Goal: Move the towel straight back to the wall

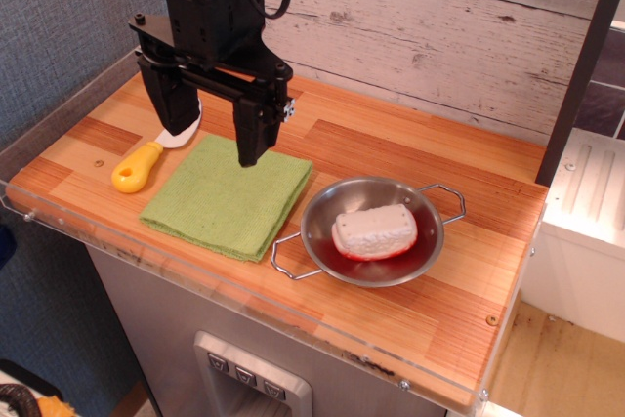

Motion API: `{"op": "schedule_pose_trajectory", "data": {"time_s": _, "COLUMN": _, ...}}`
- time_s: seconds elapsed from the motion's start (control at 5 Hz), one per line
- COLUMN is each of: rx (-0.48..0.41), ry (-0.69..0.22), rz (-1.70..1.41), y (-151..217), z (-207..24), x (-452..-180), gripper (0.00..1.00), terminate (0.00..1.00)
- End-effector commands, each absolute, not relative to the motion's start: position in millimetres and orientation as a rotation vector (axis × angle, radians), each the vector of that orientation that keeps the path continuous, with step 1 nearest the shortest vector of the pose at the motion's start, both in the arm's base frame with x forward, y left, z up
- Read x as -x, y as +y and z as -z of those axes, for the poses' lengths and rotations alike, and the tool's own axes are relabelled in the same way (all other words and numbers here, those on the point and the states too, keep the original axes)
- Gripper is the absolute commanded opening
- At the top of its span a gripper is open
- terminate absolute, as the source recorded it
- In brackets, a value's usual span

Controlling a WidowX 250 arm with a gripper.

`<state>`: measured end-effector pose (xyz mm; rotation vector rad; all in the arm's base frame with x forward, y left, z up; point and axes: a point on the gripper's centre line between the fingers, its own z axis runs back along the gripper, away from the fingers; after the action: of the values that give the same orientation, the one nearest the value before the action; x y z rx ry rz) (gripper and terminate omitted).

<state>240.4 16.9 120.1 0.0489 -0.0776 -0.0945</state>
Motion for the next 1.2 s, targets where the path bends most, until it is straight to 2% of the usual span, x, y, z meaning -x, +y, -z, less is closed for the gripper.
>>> {"op": "schedule_pose_trajectory", "data": {"time_s": 0.0, "rx": -0.049, "ry": -0.078, "rz": 0.094, "y": 16.9, "z": -120.1, "x": -240.4, "gripper": 1.00, "terminate": 0.00}}
{"op": "schedule_pose_trajectory", "data": {"time_s": 0.2, "rx": -0.053, "ry": -0.087, "rz": 0.075, "y": 27.2, "z": -109.4, "x": -246.9, "gripper": 1.00, "terminate": 0.00}}
{"op": "schedule_pose_trajectory", "data": {"time_s": 0.6, "rx": -0.187, "ry": -0.093, "rz": 0.019, "y": 51.9, "z": -81.3, "x": -261.6, "gripper": 1.00, "terminate": 0.00}}
{"op": "schedule_pose_trajectory", "data": {"time_s": 1.0, "rx": -0.150, "ry": -0.087, "rz": -0.009, "y": 77.3, "z": -60.0, "x": -274.3, "gripper": 1.00, "terminate": 0.00}}
